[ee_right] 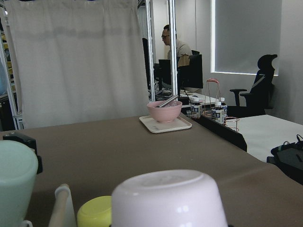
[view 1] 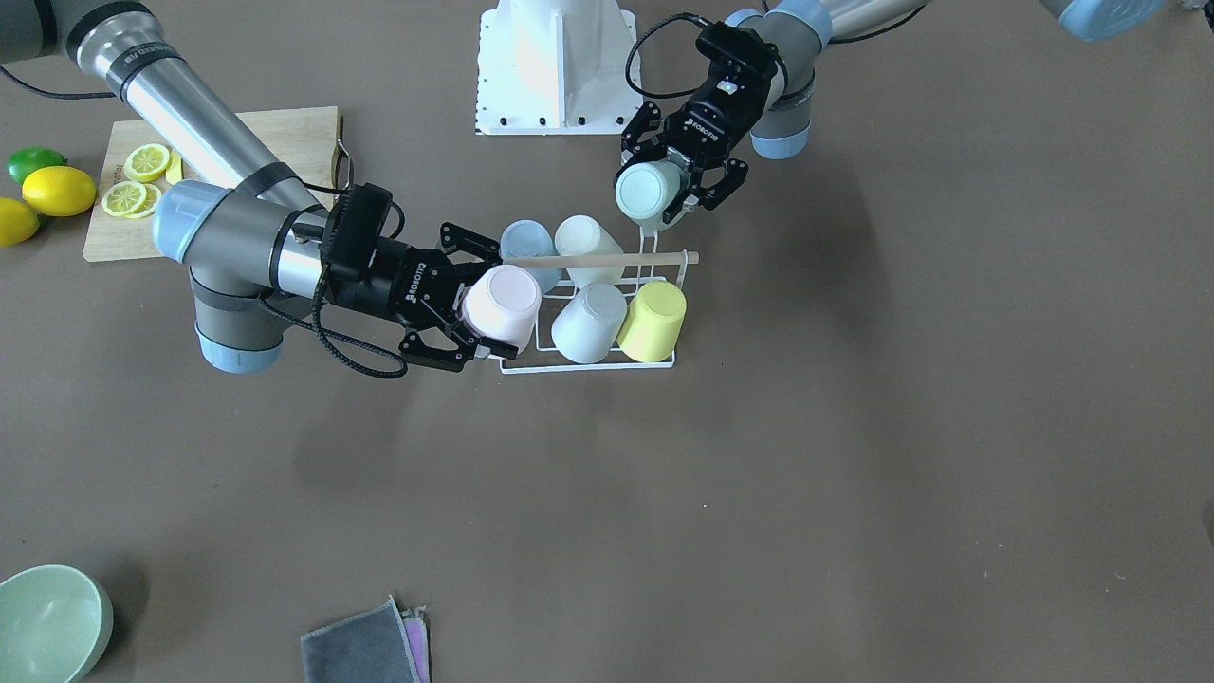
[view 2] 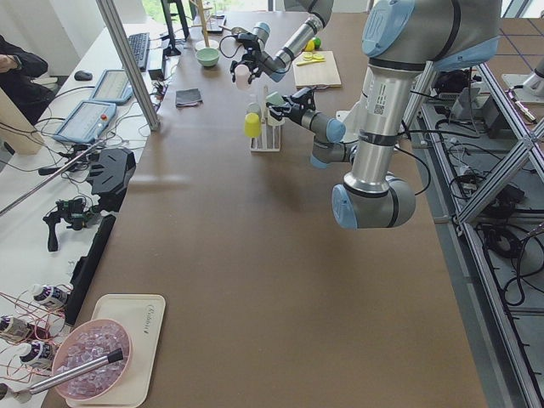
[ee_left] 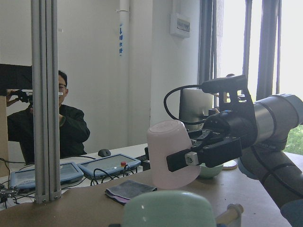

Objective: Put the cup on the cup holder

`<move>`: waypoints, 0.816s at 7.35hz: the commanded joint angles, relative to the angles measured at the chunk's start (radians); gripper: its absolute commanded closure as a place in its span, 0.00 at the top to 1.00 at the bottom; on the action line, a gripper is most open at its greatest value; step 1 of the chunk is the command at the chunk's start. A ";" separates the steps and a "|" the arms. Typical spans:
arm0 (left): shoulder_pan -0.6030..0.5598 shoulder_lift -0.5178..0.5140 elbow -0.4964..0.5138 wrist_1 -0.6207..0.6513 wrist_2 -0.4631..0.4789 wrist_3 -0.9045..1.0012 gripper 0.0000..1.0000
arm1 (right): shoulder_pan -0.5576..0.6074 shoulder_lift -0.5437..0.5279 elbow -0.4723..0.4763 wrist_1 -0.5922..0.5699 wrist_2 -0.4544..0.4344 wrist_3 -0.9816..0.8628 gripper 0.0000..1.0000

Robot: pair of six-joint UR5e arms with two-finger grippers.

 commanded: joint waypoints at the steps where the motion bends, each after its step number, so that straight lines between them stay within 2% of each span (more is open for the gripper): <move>1: -0.001 -0.005 0.003 0.001 0.000 0.002 0.00 | 0.009 0.010 0.001 0.003 0.098 0.001 0.00; 3: -0.001 -0.011 0.015 0.001 -0.002 0.004 0.00 | 0.010 0.023 0.001 0.003 0.152 0.000 0.00; 6: -0.001 -0.022 0.038 0.001 -0.002 0.004 0.00 | 0.007 0.027 0.001 0.001 0.157 -0.002 0.00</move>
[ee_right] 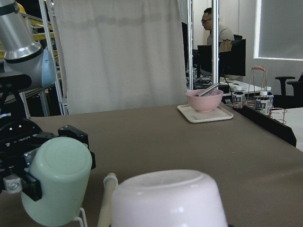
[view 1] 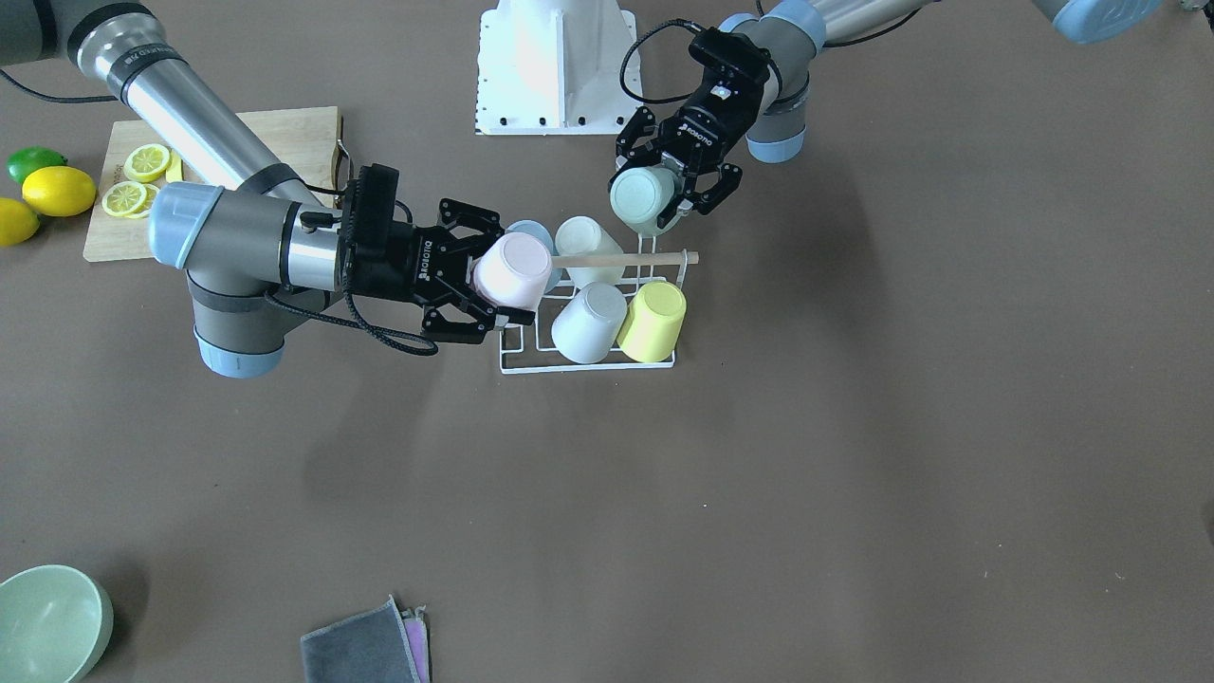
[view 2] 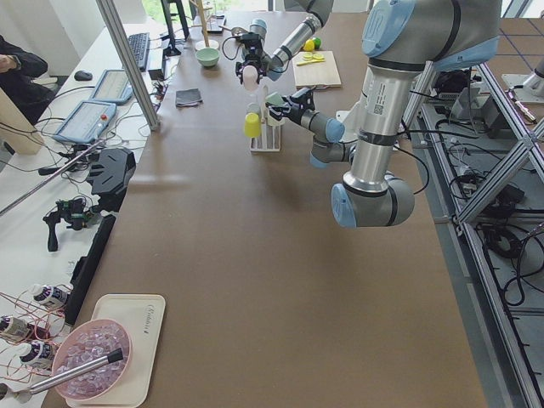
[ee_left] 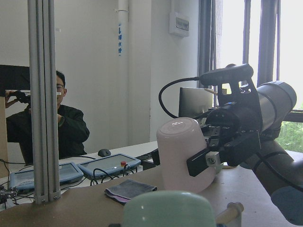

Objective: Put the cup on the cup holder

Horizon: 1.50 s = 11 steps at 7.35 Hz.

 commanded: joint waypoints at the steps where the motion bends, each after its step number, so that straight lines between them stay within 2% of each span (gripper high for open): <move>1: 0.000 -0.004 0.011 0.000 0.000 0.000 0.00 | -0.001 0.007 -0.005 -0.001 0.003 0.000 0.00; 5: -0.006 -0.001 0.011 -0.005 0.000 0.000 0.00 | -0.023 0.039 -0.069 -0.003 0.002 -0.005 0.00; 10: -0.006 0.003 0.040 -0.021 0.000 0.000 0.00 | -0.037 0.046 -0.101 -0.003 0.002 -0.025 0.00; 11: -0.004 0.003 0.054 -0.023 0.001 0.000 0.09 | -0.037 0.047 -0.101 -0.003 0.000 -0.025 0.00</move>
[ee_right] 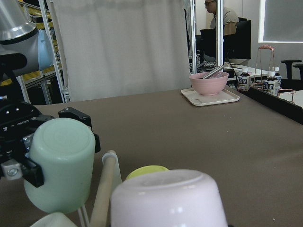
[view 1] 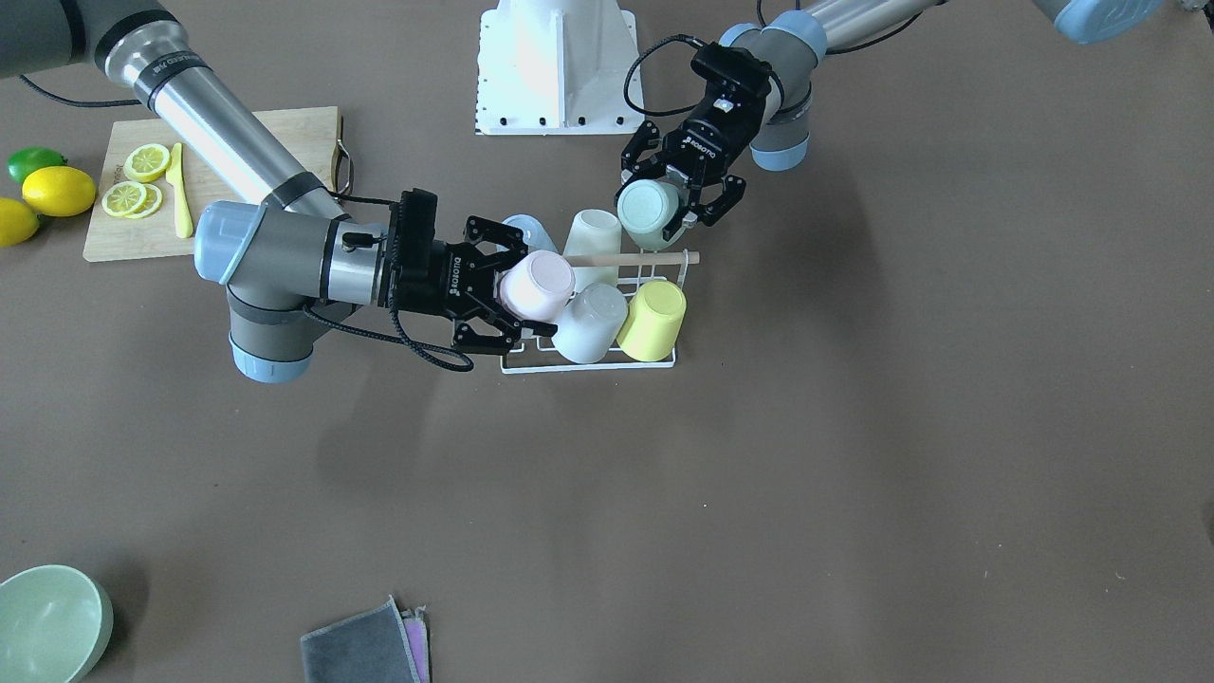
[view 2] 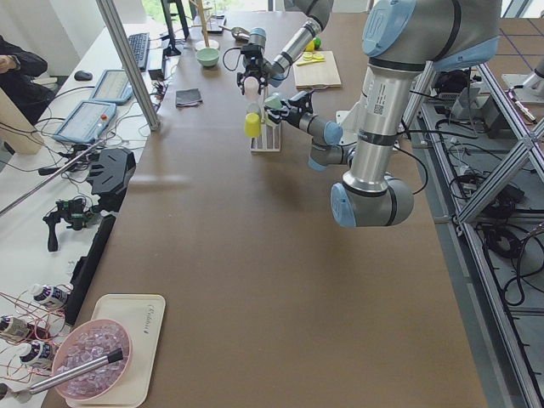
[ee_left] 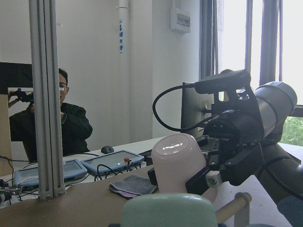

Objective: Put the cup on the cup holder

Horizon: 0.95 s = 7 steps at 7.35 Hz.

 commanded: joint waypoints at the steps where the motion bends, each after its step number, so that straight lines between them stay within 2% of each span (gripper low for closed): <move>1: 0.003 0.001 0.016 -0.005 0.001 -0.002 0.64 | -0.001 0.001 -0.005 0.000 0.000 -0.001 0.00; 2: 0.000 -0.001 0.016 -0.018 0.001 -0.002 0.97 | -0.001 0.003 -0.005 0.000 0.000 -0.001 0.00; 5: -0.004 0.001 0.016 -0.029 0.001 0.000 0.98 | -0.001 0.016 -0.015 0.000 0.002 0.005 0.00; 7: -0.020 -0.001 0.002 -0.029 0.000 0.000 0.98 | -0.001 0.013 -0.018 0.000 -0.003 0.005 0.61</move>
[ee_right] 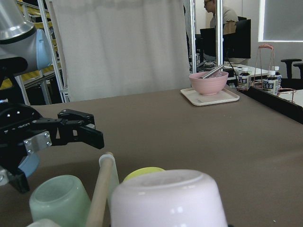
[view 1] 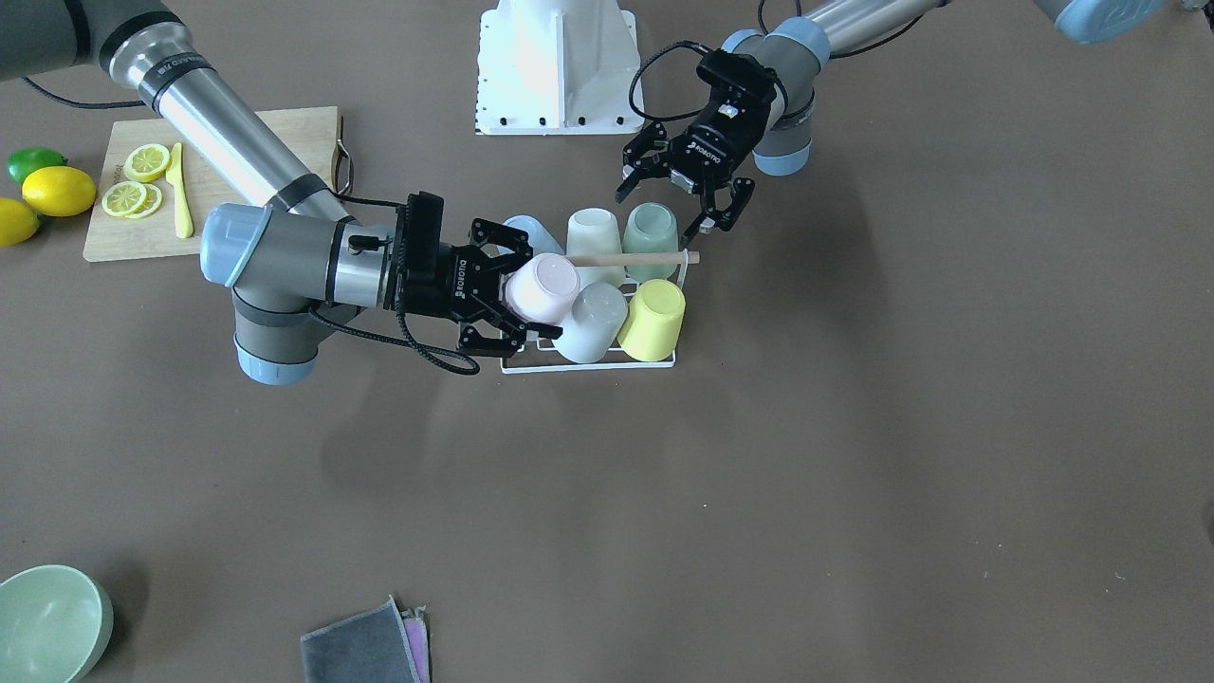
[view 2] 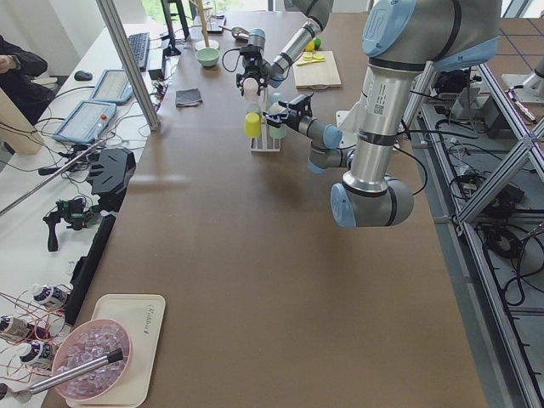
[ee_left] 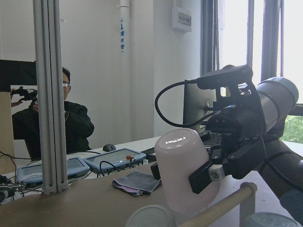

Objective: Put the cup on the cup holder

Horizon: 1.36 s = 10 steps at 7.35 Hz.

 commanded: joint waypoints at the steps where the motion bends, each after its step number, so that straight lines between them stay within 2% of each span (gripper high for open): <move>1: -0.025 -0.002 -0.033 0.000 -0.001 0.000 0.98 | 0.002 -0.002 -0.002 0.000 0.001 0.000 1.00; 5: -0.074 0.007 -0.123 0.001 -0.010 0.034 0.98 | 0.002 0.001 -0.005 0.002 -0.001 -0.002 1.00; 6: -0.095 0.009 -0.142 0.056 -0.035 0.034 0.98 | 0.005 -0.001 -0.005 0.000 0.001 -0.003 1.00; 8: -0.260 0.042 -0.281 0.478 -0.207 0.020 0.98 | 0.041 -0.009 -0.004 -0.015 0.004 0.003 1.00; 9: -0.381 0.036 -0.279 0.598 -0.325 0.018 0.98 | 0.064 -0.010 0.012 -0.100 0.018 0.003 1.00; 10: -0.428 0.035 -0.274 0.628 -0.383 0.020 0.98 | 0.084 -0.009 0.028 -0.206 0.062 0.000 1.00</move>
